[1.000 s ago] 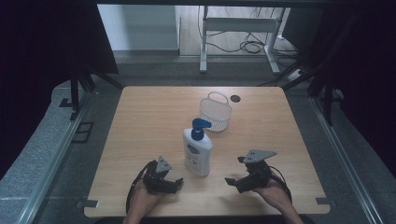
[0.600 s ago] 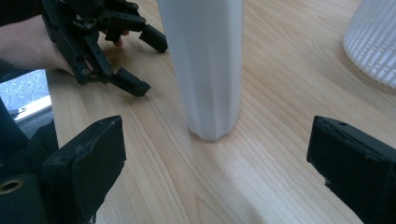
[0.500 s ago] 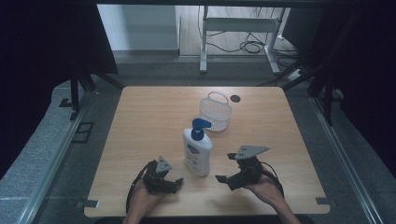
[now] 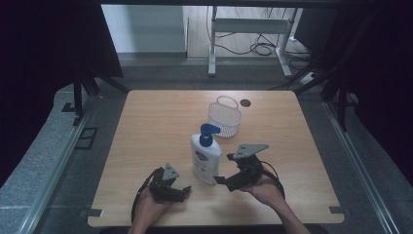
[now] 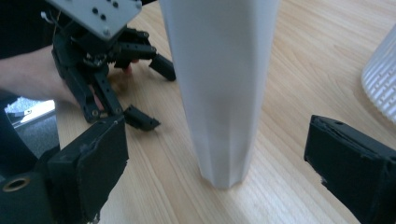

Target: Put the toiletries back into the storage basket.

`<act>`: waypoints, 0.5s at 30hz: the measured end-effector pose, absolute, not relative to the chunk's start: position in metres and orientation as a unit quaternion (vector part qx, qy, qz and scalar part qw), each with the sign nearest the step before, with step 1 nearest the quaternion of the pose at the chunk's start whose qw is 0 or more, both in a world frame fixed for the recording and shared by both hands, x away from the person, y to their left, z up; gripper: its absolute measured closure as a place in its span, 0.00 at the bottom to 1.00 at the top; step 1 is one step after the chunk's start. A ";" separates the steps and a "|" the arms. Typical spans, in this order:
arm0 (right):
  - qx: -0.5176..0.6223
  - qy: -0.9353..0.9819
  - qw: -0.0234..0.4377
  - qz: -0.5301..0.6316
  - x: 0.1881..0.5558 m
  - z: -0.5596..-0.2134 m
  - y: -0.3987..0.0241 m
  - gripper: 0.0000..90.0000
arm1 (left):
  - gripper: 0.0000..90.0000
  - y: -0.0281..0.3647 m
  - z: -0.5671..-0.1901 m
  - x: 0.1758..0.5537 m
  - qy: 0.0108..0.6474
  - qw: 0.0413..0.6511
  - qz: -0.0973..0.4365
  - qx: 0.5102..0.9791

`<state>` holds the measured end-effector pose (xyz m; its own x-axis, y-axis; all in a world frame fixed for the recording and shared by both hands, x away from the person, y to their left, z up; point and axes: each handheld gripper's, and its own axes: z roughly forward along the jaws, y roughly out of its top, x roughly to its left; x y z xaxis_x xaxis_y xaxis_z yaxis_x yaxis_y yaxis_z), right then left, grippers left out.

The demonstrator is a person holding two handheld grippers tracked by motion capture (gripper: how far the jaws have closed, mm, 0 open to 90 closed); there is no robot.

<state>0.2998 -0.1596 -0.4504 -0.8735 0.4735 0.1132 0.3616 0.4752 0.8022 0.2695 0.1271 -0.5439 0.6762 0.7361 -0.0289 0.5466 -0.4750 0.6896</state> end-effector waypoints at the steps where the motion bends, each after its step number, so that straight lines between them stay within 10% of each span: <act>1: 0.243 0.856 0.062 0.452 0.301 -0.449 -0.158 0.07 | 0.14 0.127 -0.544 0.269 0.378 0.345 0.137 0.848; 15: 0.239 0.849 0.067 0.466 0.313 -0.438 -0.137 0.13 | 0.14 0.127 -0.544 0.269 0.379 0.346 0.137 0.847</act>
<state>0.3126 -0.1366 -0.4378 -0.8763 0.4694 0.1087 0.3442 0.4519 0.8230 0.2694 0.1271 -0.5438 0.6753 0.7369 -0.0302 0.5479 -0.4738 0.6894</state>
